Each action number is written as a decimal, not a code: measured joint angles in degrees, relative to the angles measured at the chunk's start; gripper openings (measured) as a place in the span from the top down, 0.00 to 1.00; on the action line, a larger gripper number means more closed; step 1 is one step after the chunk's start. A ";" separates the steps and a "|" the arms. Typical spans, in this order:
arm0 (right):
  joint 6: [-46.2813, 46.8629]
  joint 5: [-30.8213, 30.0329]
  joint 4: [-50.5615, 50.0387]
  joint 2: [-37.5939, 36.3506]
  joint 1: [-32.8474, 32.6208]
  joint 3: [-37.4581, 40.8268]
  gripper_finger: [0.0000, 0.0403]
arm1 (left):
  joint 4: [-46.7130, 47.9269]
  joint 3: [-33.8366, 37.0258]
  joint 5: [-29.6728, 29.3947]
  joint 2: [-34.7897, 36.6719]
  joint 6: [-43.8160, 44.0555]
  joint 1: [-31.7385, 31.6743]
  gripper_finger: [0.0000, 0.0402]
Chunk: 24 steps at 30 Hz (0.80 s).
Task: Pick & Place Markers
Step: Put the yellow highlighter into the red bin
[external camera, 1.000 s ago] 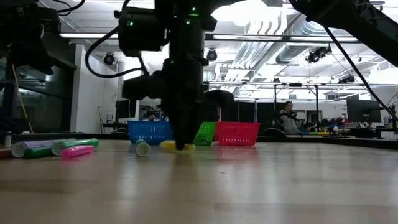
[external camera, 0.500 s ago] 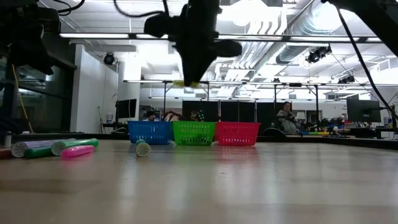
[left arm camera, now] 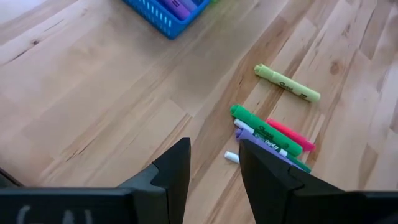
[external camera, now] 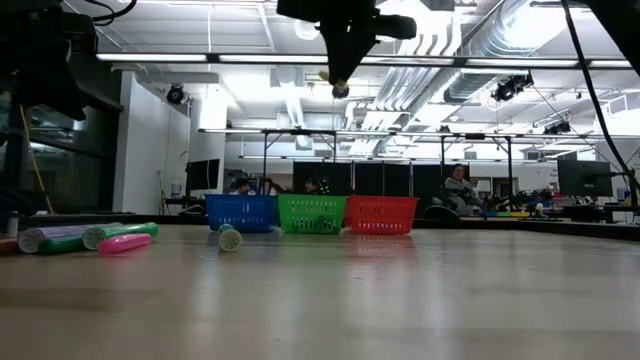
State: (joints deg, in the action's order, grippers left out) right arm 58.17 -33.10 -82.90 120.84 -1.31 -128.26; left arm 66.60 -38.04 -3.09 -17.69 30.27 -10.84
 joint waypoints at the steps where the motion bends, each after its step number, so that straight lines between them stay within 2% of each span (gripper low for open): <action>1: 0.26 -1.23 -0.01 -0.12 0.03 0.01 0.95 | 0.00 0.00 0.00 -0.02 0.21 -0.01 0.66; 12: -0.09 -14.42 0.00 -0.64 -1.11 0.84 0.95 | -0.01 0.00 -0.04 -0.01 2.20 0.01 0.66; 15: 2.04 -16.44 -0.44 -0.64 -1.20 2.05 0.95 | -0.01 0.00 -0.24 -0.02 2.84 0.01 0.66; 24: 9.16 -9.23 -2.18 -0.64 2.57 7.04 0.95 | -0.01 0.00 -0.28 -0.02 3.03 0.00 0.66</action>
State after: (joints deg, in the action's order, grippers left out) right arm 67.33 -42.33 -85.08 120.20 1.26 -121.22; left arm 66.59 -38.04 -3.38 -17.71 33.30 -10.84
